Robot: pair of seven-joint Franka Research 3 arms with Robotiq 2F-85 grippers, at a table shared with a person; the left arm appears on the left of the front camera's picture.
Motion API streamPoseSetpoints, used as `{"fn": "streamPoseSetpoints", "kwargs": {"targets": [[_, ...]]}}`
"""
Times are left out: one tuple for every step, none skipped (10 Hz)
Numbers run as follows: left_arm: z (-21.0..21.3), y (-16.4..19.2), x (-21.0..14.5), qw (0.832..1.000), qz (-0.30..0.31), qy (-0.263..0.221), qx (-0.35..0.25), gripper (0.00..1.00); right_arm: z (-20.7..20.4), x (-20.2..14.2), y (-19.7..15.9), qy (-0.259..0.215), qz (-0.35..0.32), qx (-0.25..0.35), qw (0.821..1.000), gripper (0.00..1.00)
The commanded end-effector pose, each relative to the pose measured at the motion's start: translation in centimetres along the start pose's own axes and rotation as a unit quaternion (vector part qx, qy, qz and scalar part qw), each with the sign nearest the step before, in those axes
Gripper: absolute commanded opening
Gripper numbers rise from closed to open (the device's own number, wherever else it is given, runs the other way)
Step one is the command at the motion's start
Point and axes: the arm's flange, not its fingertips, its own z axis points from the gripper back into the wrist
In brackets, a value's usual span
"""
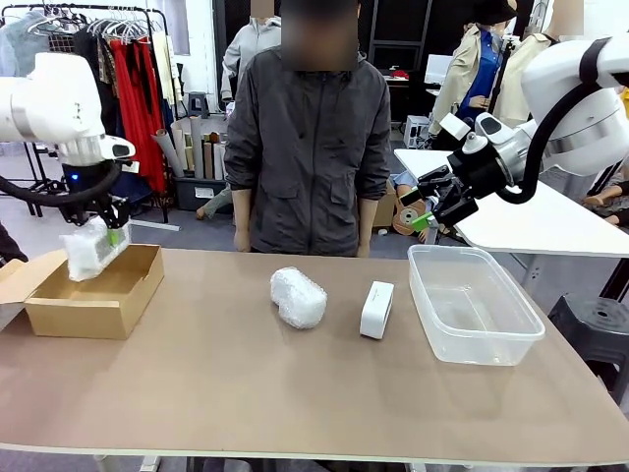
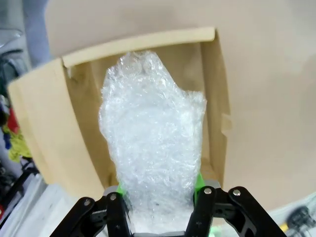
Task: Separate and place wrapped and unwrapped clocks.
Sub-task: If the picked Digital clock is wrapped, place it in the Package Box ; if not, place it in the Organizing box.
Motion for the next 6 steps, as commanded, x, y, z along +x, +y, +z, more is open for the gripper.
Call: {"fn": "streamPoseSetpoints", "kwargs": {"targets": [[-1.8, 0.5, -1.5, 1.000, -0.003, -0.024, 0.020, 0.00, 0.1, 0.1, 0.1, 0.003, 0.003, 0.002, 1.000, 1.00], [-2.6, 1.1, -1.3, 0.999, -0.002, -0.021, 0.024, 0.00, 0.1, 0.1, 0.1, 0.003, 0.003, 0.002, 1.000, 1.00], [-3.4, 1.3, -1.2, 0.999, 0.002, -0.018, 0.039, 0.00, 0.1, 0.1, 0.1, 0.003, 0.003, 0.002, 1.000, 1.00], [-4.3, 1.5, -1.0, 0.997, 0.005, -0.024, 0.066, 0.00, 0.1, 0.1, 0.1, 0.003, 0.003, 0.002, 1.000, 1.00], [-5.1, 1.5, -0.8, 0.997, -0.006, -0.027, 0.074, 0.00, 0.1, 0.1, 0.1, 0.003, 0.003, 0.002, 1.000, 1.00], [-5.7, 1.4, -0.8, 0.997, -0.007, -0.025, 0.077, 0.00, 0.1, 0.1, 0.1, 0.003, 0.003, 0.002, 1.000, 1.00]]}}
